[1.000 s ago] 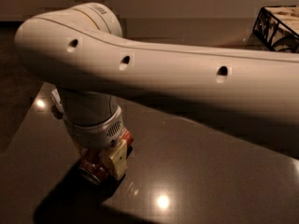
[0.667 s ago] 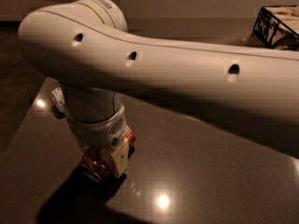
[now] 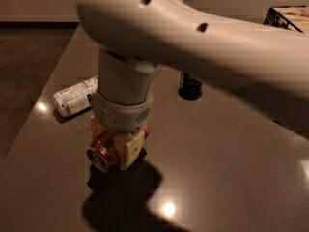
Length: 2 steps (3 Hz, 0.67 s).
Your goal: Place coke can upright
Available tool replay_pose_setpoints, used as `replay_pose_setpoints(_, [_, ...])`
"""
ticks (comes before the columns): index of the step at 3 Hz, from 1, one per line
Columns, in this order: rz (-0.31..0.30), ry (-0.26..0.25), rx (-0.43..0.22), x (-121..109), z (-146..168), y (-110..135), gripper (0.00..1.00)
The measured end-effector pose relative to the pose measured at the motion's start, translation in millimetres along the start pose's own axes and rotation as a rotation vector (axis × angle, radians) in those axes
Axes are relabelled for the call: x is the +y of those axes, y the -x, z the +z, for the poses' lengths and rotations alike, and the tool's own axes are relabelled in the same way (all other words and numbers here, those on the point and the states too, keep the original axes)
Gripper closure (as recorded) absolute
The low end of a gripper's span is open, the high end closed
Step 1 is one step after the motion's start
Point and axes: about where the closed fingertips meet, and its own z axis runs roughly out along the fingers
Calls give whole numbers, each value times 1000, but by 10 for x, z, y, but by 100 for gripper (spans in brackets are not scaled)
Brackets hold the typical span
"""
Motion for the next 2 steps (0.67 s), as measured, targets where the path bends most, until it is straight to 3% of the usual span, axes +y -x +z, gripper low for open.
replay_pose_setpoints(2, [95,-281,-204,-120,-211,8,100])
